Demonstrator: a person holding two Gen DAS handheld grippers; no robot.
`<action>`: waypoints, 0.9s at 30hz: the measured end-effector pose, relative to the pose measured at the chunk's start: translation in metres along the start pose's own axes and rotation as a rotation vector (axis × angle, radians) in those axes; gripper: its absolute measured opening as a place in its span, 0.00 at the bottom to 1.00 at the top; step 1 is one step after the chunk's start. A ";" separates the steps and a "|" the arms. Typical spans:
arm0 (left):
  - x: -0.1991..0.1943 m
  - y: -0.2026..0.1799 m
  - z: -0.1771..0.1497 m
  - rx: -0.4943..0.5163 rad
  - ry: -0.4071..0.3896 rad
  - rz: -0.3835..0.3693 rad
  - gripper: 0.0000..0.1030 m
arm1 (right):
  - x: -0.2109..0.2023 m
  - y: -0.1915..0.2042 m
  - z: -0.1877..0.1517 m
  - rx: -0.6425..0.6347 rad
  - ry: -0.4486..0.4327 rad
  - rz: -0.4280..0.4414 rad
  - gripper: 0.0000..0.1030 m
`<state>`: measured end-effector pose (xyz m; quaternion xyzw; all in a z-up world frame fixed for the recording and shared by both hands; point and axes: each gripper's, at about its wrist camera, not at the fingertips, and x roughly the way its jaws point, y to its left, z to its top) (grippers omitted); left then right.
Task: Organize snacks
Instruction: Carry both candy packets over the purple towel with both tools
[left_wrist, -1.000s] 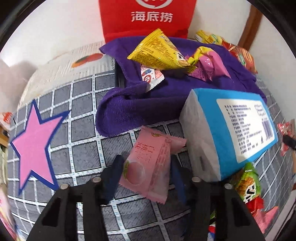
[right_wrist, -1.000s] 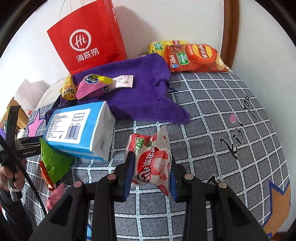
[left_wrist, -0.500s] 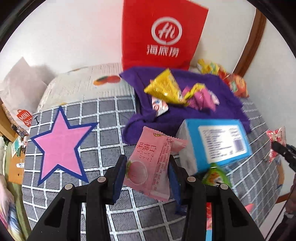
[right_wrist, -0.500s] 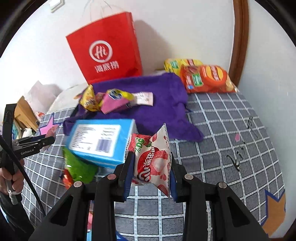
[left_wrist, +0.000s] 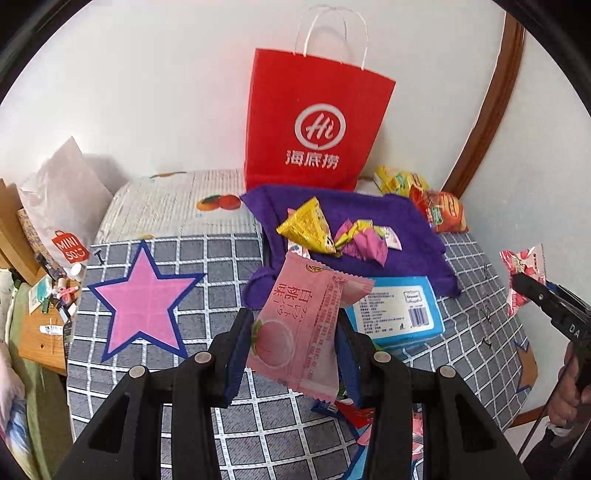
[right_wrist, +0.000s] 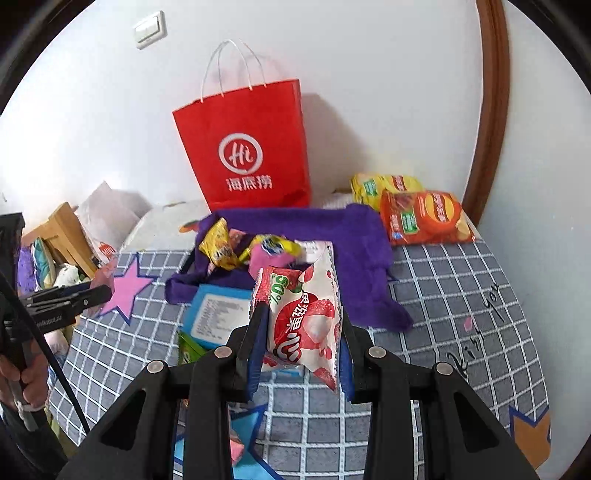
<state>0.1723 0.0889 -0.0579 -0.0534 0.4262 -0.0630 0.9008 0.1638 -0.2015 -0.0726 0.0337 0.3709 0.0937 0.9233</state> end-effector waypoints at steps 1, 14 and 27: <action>-0.004 0.001 0.001 -0.001 -0.007 0.003 0.40 | -0.001 0.001 0.003 -0.001 -0.004 0.004 0.33; -0.004 -0.002 0.034 -0.019 -0.045 0.003 0.40 | -0.005 0.020 0.050 -0.041 -0.073 0.052 0.33; 0.032 -0.004 0.076 -0.014 -0.058 0.000 0.40 | 0.032 0.022 0.084 -0.058 -0.074 0.068 0.33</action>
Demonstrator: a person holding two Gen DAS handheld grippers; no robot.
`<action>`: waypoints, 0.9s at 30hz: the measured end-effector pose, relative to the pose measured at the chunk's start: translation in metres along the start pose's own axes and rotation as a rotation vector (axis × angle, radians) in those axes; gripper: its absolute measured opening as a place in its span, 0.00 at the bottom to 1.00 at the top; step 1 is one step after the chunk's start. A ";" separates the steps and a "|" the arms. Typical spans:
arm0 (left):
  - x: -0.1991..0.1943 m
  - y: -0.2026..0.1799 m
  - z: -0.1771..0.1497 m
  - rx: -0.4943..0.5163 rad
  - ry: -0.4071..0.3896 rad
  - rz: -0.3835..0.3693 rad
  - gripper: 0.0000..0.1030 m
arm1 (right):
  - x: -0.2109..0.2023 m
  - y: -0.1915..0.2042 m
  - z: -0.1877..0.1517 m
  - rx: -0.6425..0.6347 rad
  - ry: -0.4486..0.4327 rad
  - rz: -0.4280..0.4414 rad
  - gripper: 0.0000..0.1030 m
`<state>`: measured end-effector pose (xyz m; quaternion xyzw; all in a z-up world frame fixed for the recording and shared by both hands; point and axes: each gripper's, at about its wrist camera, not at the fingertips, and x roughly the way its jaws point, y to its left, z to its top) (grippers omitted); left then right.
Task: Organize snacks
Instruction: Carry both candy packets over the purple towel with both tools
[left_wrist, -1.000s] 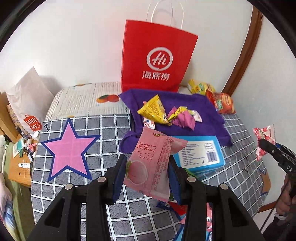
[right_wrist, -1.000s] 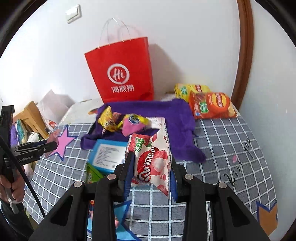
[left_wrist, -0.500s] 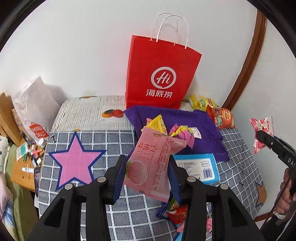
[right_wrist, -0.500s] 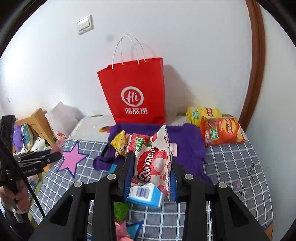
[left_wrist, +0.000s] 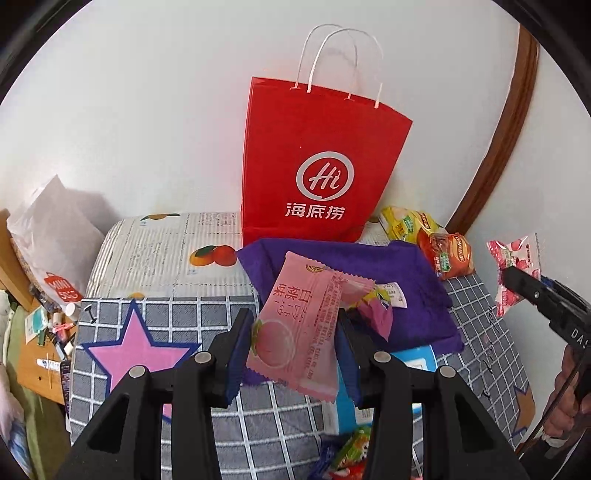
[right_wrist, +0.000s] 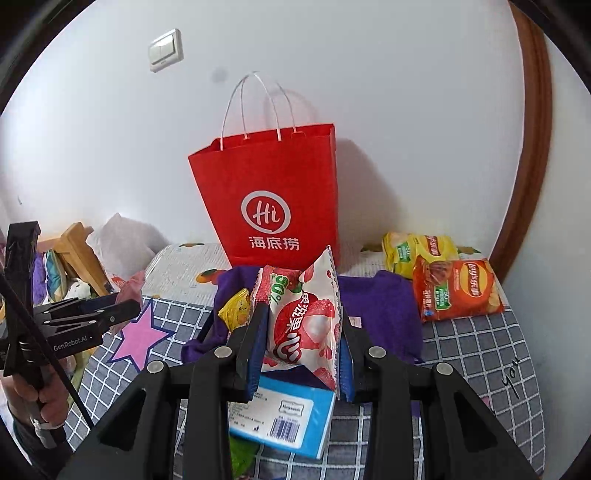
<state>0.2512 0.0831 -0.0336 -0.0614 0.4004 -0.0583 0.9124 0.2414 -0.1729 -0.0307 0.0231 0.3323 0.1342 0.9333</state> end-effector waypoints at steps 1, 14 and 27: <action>0.005 0.001 0.003 -0.001 0.004 0.000 0.40 | 0.006 0.000 0.001 0.001 0.007 0.002 0.33; 0.058 0.001 0.039 -0.029 0.027 -0.029 0.40 | 0.067 -0.009 0.023 0.002 0.038 0.006 0.33; 0.111 0.016 0.033 -0.049 0.092 -0.007 0.40 | 0.125 -0.036 0.026 0.031 0.083 0.017 0.33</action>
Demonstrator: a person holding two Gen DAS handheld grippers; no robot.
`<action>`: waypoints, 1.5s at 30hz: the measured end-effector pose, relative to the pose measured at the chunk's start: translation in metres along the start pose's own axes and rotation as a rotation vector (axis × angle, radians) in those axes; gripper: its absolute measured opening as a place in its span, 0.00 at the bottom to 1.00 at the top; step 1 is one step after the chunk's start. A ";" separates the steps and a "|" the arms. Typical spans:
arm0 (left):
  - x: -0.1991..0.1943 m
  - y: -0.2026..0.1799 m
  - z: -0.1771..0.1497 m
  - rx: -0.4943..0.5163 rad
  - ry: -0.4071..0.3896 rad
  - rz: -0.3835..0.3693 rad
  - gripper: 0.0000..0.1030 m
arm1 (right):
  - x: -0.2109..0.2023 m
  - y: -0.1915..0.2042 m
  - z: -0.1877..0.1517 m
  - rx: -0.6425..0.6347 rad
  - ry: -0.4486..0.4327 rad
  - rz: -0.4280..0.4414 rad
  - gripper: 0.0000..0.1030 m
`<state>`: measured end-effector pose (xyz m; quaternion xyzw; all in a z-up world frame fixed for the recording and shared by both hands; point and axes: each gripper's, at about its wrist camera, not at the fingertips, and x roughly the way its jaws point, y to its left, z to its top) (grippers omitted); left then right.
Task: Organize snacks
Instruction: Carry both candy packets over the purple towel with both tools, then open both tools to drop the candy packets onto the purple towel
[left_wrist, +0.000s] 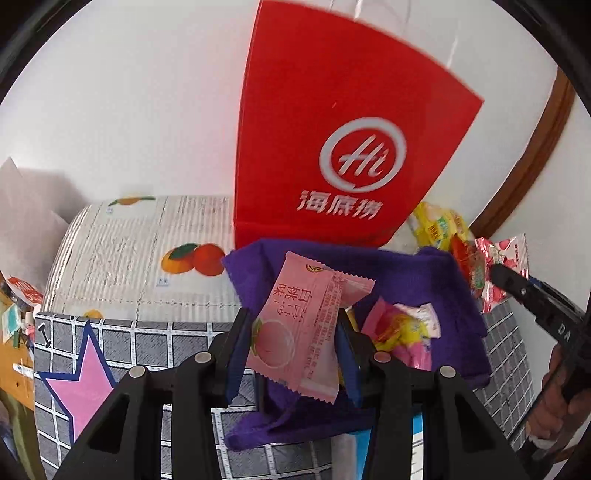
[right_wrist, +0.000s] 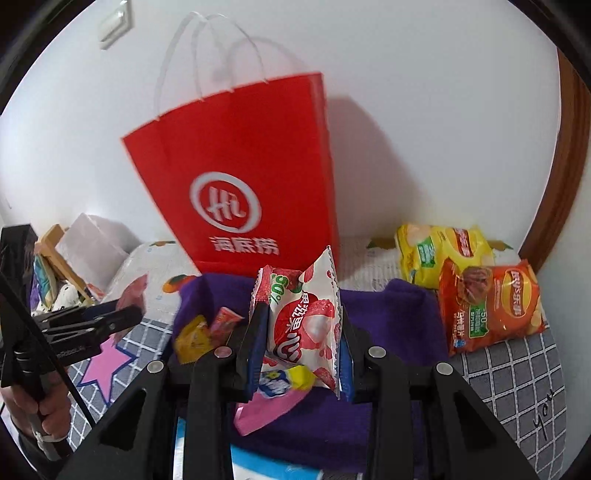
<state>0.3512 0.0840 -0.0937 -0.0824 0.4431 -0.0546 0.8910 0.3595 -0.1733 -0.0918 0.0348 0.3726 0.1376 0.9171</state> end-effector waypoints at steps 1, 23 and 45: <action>0.001 0.001 0.000 -0.002 -0.002 0.002 0.40 | 0.006 -0.005 0.000 0.008 0.011 -0.002 0.33; 0.027 -0.033 -0.013 0.058 0.084 -0.174 0.40 | 0.074 -0.034 -0.033 -0.081 0.316 -0.018 0.34; 0.048 -0.057 -0.024 0.096 0.148 -0.215 0.40 | 0.102 -0.023 -0.045 -0.126 0.368 -0.056 0.35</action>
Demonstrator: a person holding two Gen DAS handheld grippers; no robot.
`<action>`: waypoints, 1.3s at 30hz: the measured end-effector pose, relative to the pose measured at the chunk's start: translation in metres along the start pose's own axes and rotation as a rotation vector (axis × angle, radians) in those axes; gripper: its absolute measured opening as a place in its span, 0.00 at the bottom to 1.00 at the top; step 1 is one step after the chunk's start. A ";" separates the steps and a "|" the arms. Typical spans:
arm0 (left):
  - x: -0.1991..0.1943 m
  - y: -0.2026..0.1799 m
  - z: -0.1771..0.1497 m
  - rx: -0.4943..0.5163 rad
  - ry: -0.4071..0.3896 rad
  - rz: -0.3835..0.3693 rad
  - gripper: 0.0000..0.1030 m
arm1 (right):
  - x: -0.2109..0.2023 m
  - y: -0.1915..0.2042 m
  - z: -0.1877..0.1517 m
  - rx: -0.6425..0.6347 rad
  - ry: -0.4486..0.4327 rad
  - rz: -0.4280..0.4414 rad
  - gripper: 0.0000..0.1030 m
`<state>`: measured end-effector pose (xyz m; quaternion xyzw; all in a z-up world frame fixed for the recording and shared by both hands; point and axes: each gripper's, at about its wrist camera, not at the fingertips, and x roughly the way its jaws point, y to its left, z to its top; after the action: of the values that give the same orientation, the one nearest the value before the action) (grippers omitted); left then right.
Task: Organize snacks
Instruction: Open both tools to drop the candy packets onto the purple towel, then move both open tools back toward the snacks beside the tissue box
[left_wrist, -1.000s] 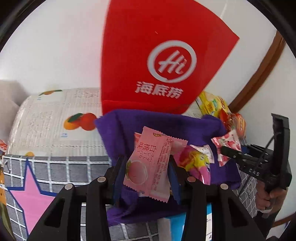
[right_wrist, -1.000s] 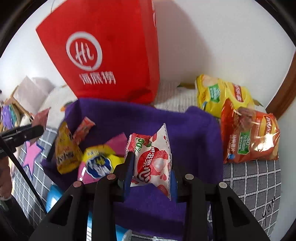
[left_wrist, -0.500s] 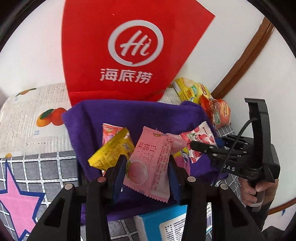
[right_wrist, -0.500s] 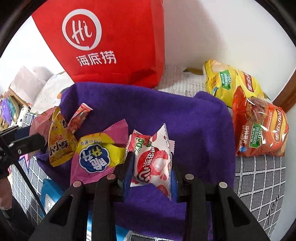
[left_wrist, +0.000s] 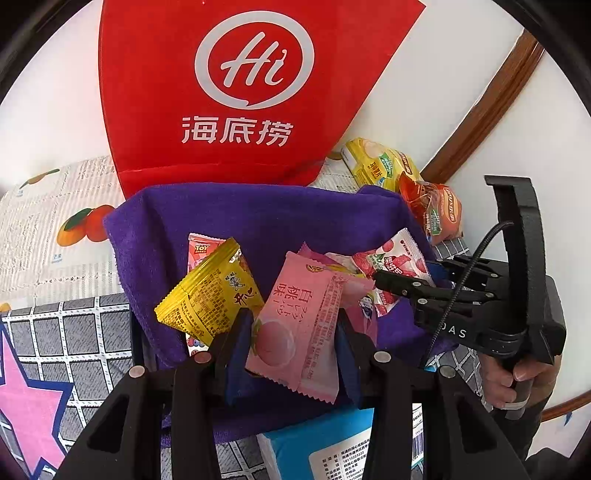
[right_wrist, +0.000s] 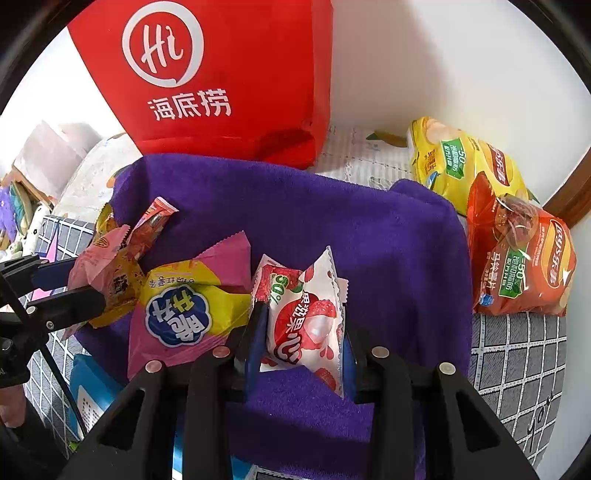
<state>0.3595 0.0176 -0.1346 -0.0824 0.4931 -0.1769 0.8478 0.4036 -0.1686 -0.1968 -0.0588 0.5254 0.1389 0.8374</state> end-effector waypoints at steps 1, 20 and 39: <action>0.000 0.000 0.000 0.000 0.000 -0.002 0.40 | 0.001 0.000 0.000 0.000 0.004 -0.002 0.35; -0.004 -0.002 0.000 -0.010 -0.018 0.003 0.53 | -0.056 -0.007 0.000 0.050 -0.151 -0.003 0.56; -0.087 -0.017 -0.017 0.009 -0.123 0.063 0.63 | -0.117 0.030 -0.074 0.113 -0.182 0.054 0.57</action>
<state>0.3015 0.0362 -0.0675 -0.0735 0.4417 -0.1469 0.8820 0.2826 -0.1779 -0.1235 0.0154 0.4555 0.1363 0.8796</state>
